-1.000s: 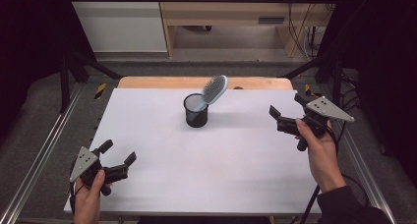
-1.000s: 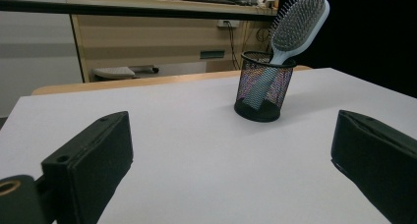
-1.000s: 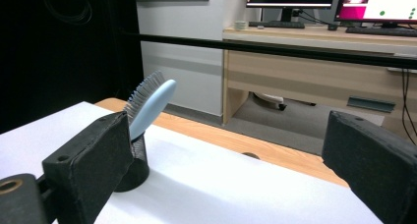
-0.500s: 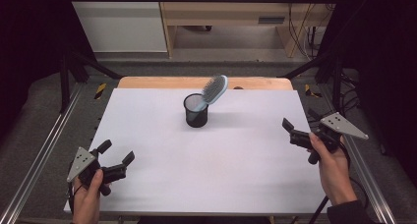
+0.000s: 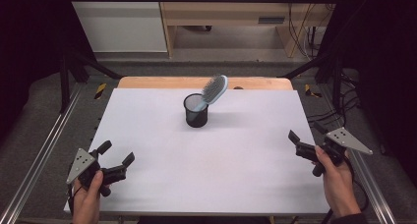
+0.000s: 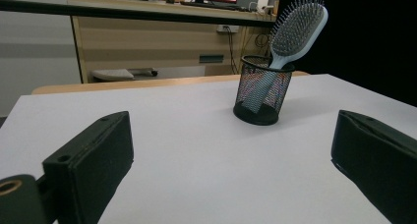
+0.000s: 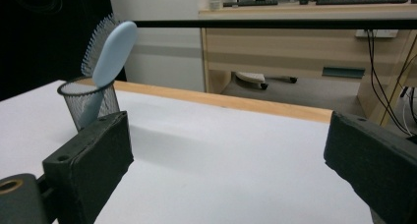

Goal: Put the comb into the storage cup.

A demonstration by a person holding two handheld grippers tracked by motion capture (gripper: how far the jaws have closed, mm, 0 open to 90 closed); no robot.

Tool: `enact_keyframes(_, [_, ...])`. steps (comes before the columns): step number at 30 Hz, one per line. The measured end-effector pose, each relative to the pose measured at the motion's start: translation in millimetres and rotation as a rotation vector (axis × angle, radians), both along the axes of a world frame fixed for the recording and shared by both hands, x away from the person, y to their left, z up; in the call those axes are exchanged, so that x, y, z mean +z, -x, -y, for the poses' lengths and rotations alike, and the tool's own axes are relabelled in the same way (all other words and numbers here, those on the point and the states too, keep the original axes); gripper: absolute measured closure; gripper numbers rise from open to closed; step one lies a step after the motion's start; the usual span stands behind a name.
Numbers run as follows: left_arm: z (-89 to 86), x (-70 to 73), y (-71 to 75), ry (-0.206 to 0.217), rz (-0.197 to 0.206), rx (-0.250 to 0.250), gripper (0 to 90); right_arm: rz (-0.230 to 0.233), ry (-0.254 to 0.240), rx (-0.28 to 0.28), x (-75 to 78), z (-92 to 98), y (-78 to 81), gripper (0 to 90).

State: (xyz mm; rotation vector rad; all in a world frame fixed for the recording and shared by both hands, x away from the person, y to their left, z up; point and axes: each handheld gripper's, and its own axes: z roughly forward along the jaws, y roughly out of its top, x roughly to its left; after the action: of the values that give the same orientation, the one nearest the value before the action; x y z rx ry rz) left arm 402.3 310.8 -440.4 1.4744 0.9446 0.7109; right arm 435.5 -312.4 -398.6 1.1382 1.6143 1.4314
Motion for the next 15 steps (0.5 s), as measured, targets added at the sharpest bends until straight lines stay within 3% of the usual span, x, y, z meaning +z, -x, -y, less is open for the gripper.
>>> enact_keyframes(15, [1.1, 1.9, 1.2, -0.001, 0.017, -0.004, 2.3, -0.018, 0.018, 0.016, -25.6, -0.4, 10.4, 4.3])
